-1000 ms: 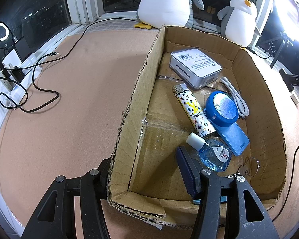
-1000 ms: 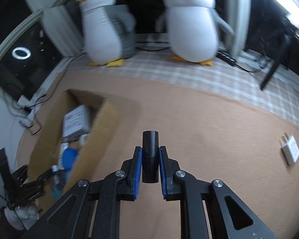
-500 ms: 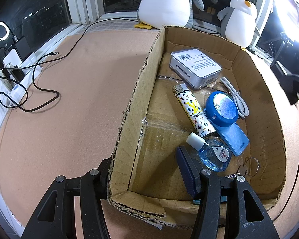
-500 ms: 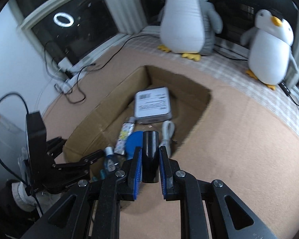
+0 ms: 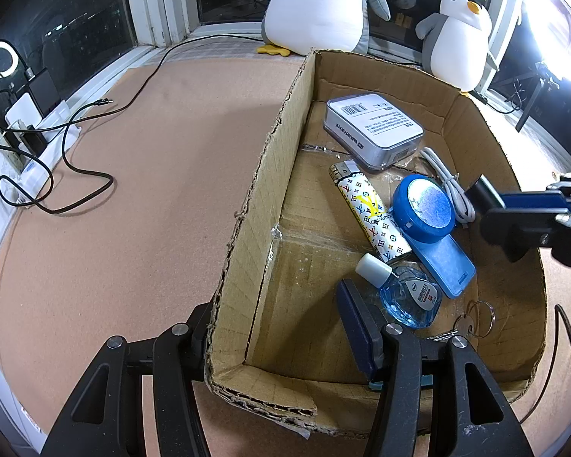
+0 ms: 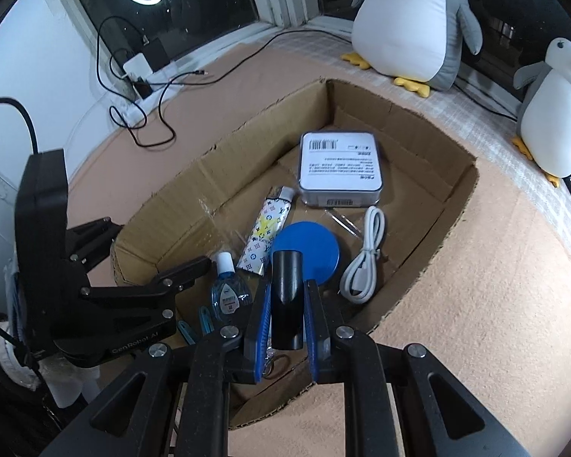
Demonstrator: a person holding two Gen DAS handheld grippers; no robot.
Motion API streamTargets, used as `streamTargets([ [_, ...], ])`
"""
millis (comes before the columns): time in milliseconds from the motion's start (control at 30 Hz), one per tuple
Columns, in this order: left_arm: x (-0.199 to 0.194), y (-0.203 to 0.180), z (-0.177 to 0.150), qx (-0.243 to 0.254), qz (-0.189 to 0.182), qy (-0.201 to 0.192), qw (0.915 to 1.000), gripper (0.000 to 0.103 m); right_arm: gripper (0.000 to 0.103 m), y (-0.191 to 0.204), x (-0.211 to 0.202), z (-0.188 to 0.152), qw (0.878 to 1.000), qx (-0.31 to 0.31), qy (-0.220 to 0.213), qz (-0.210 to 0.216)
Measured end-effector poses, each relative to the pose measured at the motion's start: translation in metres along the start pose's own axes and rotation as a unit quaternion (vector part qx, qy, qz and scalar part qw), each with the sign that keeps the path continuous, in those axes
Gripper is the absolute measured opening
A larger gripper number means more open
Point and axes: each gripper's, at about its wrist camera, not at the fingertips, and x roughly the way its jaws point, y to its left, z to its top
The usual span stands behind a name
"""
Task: Organize rigid objects
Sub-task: 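Carry the black cylinder with the right tool into the box and release, then move the right tool to the white wall charger and grasp it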
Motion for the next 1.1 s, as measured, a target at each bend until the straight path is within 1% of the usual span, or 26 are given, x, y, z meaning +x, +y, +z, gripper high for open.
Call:
streamTargets([
  [167,0.000,0.000,0.000,0.000,0.000,0.000,1.0000,0.058,0.016,0.003,0.001,-0.001,1.000,-0.005,-0.002,-0.003],
  [233,0.000,0.000,0.000,0.000,0.000,0.000,1.0000,0.058,0.020,0.003,0.000,-0.001,1.000,-0.006,-0.005,-0.004],
  [267,0.000,0.000,0.000,0.000,0.000,0.000,1.0000,0.058,0.032,0.003,-0.001,0.000,1.000,-0.005,-0.008,-0.004],
  [300,0.000,0.000,0.000,0.000,0.000,0.000,1.0000,0.058,0.048,0.004,-0.003,0.000,1.000,-0.005,-0.011,-0.005],
  [333,0.000,0.000,0.000,0.000,0.000,0.000,1.0000,0.058,0.054,0.004,-0.004,0.000,1.000,-0.006,-0.014,-0.005],
  [367,0.000,0.000,0.000,0.000,0.000,0.000,1.0000,0.058,0.058,0.005,-0.005,0.001,1.000,-0.007,-0.018,-0.004],
  [633,0.000,0.000,0.000,-0.001,-0.001,-0.001,1.0000,0.058,0.058,0.008,-0.007,0.002,1.000,-0.012,-0.021,-0.002],
  [867,0.000,0.000,0.000,-0.001,-0.001,-0.001,1.0000,0.058,0.064,0.002,-0.009,0.002,1.000,-0.001,-0.024,0.001],
  [1100,0.000,0.001,-0.001,0.000,-0.001,-0.001,1.0000,0.058,0.066,-0.019,-0.019,-0.001,0.999,0.035,-0.036,0.016],
])
